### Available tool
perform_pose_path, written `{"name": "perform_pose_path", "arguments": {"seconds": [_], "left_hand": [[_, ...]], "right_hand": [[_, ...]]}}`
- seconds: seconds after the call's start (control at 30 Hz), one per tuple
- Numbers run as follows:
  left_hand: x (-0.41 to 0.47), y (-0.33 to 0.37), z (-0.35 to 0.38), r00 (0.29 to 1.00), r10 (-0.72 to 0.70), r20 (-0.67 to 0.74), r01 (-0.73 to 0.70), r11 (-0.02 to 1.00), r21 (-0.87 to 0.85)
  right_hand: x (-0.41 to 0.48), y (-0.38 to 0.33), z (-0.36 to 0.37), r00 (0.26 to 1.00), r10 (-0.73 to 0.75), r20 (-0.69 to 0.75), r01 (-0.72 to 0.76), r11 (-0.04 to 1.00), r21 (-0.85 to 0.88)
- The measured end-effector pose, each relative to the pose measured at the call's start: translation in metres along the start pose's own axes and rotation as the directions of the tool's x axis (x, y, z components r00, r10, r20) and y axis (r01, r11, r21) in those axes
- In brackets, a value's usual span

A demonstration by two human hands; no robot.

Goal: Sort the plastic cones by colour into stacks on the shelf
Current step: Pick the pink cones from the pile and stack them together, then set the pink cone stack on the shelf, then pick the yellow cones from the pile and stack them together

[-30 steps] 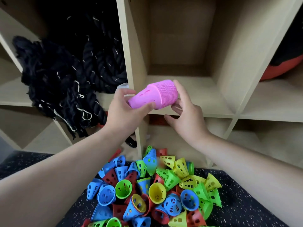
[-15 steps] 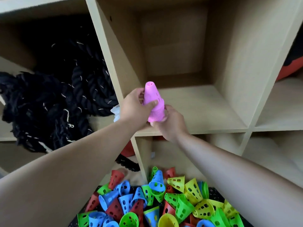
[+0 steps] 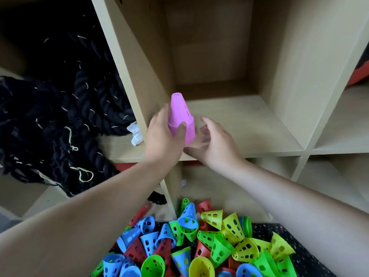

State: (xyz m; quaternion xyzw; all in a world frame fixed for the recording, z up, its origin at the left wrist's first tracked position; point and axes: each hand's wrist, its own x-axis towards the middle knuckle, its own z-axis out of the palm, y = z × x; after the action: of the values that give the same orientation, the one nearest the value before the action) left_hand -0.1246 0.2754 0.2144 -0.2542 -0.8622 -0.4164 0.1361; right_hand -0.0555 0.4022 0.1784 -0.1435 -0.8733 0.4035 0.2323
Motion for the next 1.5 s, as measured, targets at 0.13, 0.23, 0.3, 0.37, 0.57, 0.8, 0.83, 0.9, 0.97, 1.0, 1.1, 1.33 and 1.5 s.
{"name": "perform_pose_path", "arguments": {"seconds": [0.13,0.23,0.3,0.37,0.57,0.8,0.83,0.9,0.97,1.0,1.1,1.33,1.5], "left_hand": [[-0.059,-0.011,-0.019,0.977,0.203,0.064,-0.201,0.979,-0.04],[-0.107,-0.026,-0.025,0.962,0.251,0.111,-0.25,0.968,-0.018],[-0.139,-0.039,-0.024,0.964,0.222,0.144,-0.22,0.975,-0.028],[-0.17,-0.052,-0.021,0.972,0.173,0.162,-0.165,0.984,-0.063],[-0.239,-0.092,-0.011,0.972,0.0,0.235,0.007,1.0,-0.025],[-0.287,-0.134,0.001,0.966,-0.188,0.178,0.186,0.982,0.029],[-0.293,-0.139,0.004,0.962,-0.209,0.174,0.203,0.978,0.048],[-0.303,-0.148,0.011,0.94,-0.269,0.208,0.258,0.963,0.076],[-0.308,-0.154,0.017,0.889,-0.335,0.311,0.31,0.942,0.127],[-0.31,-0.157,0.02,0.857,-0.355,0.373,0.315,0.935,0.165],[-0.314,-0.166,0.029,0.767,-0.375,0.521,0.28,0.926,0.253],[-0.307,-0.174,0.038,0.796,-0.335,0.504,0.179,0.926,0.333],[-0.296,-0.165,0.03,0.906,-0.246,0.344,0.198,0.966,0.168]], "right_hand": [[-0.065,0.022,-0.022,0.99,-0.14,0.014,0.137,0.982,0.126],[-0.117,0.034,-0.032,0.989,-0.139,0.053,0.131,0.982,0.14],[-0.146,0.044,-0.032,0.984,-0.149,0.095,0.135,0.982,0.134],[-0.173,0.053,-0.03,0.983,-0.144,0.118,0.128,0.983,0.133],[-0.227,0.078,-0.022,0.992,-0.002,0.125,-0.013,0.993,0.119],[-0.268,0.111,-0.006,0.98,0.142,0.142,-0.153,0.986,0.072],[-0.273,0.113,-0.005,0.976,0.159,0.146,-0.171,0.983,0.068],[-0.281,0.118,-0.002,0.969,0.178,0.17,-0.19,0.98,0.062],[-0.286,0.121,0.0,0.962,0.178,0.207,-0.194,0.979,0.06],[-0.287,0.122,0.001,0.958,0.178,0.227,-0.197,0.978,0.064],[-0.288,0.123,0.003,0.946,0.185,0.266,-0.207,0.976,0.06],[-0.279,0.125,0.012,0.953,0.155,0.259,-0.189,0.976,0.111],[-0.272,0.121,0.014,0.959,0.143,0.246,-0.182,0.973,0.143]]}}
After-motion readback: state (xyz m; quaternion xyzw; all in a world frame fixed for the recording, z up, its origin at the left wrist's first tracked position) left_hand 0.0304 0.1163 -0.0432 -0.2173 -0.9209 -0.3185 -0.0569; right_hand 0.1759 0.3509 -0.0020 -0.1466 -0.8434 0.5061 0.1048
